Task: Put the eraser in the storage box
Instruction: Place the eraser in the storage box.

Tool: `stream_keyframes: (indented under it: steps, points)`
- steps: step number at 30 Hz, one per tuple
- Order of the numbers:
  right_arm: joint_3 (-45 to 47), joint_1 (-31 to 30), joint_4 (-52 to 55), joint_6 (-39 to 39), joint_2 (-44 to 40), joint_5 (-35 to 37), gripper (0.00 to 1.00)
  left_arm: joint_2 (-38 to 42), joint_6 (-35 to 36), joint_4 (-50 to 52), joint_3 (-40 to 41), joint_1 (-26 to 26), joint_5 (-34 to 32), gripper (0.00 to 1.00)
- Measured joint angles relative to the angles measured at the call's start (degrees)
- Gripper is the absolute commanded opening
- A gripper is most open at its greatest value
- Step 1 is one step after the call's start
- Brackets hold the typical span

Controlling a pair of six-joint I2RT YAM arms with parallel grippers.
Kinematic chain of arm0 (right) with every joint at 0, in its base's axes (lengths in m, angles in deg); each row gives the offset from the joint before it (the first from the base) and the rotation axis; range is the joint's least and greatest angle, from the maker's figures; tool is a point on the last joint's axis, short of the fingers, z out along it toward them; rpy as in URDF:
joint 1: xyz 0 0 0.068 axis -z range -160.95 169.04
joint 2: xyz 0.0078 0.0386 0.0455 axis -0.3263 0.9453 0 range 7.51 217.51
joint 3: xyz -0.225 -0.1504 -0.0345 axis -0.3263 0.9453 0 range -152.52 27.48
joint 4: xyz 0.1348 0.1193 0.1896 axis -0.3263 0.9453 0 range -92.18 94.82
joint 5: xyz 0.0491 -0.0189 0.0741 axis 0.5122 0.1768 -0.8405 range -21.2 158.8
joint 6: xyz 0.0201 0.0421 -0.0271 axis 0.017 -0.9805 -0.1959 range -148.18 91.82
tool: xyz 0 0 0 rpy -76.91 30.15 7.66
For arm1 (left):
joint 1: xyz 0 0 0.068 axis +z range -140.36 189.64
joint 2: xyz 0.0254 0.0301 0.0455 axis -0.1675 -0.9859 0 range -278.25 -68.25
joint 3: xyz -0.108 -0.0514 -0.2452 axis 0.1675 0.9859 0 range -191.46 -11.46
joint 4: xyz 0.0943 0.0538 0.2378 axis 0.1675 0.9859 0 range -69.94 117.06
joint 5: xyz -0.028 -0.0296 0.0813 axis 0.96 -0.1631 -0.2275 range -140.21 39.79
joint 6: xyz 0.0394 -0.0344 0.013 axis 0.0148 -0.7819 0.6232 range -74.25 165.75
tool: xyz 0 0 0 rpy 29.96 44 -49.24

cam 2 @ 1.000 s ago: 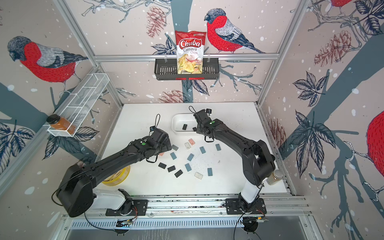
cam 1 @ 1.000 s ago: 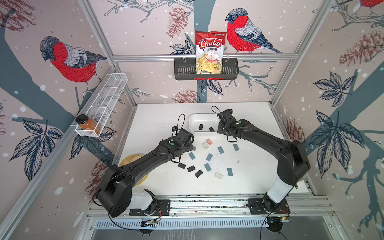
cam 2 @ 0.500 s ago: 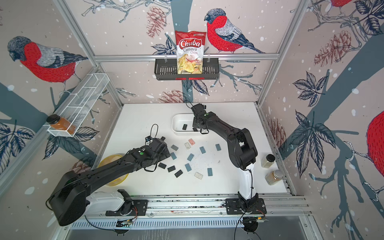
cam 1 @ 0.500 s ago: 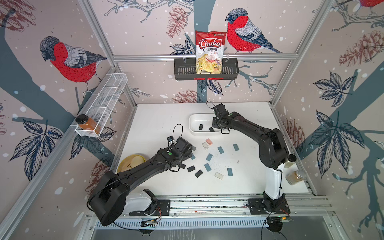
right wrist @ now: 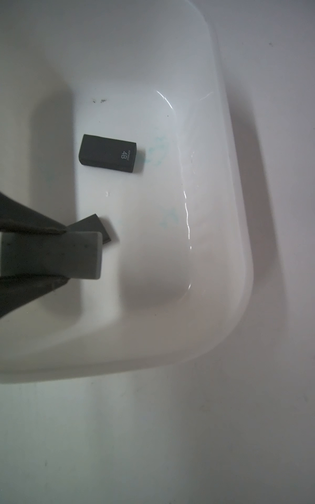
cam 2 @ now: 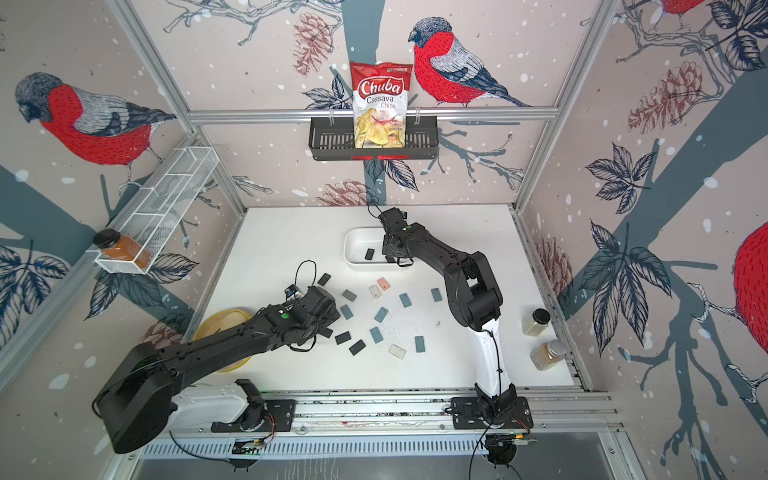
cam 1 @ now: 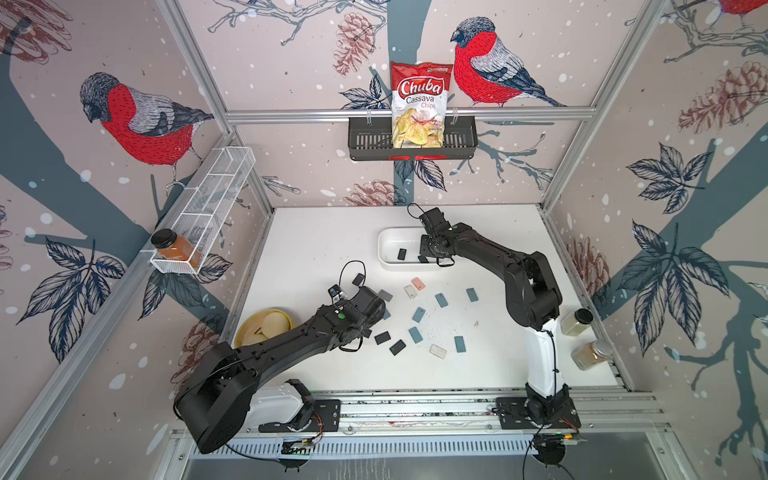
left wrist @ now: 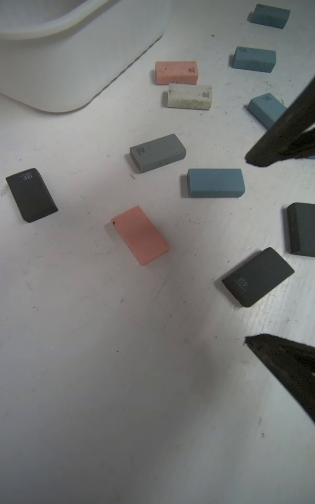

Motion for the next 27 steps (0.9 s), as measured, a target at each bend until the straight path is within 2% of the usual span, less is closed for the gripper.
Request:
stream_keyframes:
  steps: [9, 21, 25, 27]
  points:
    - [-0.5, -0.5, 0.1, 0.0, 1.9, -0.5, 0.28, -0.4, -4.2, -2.8, 2.3, -0.4, 1.0, 0.96]
    - [-0.6, -0.8, 0.0, 1.3, 2.4, -0.8, 0.37, -1.4, -9.4, -4.7, 4.1, -0.7, 2.2, 0.96]
    - [-0.6, -0.8, -0.1, 1.4, 2.5, -1.7, 0.44, -2.6, -10.4, -5.0, 4.2, -0.7, 2.6, 0.96]
    - [-0.6, -0.8, -0.1, 1.4, 2.6, -1.7, 0.53, -3.0, -10.9, -5.3, 4.2, -0.8, 2.5, 0.96]
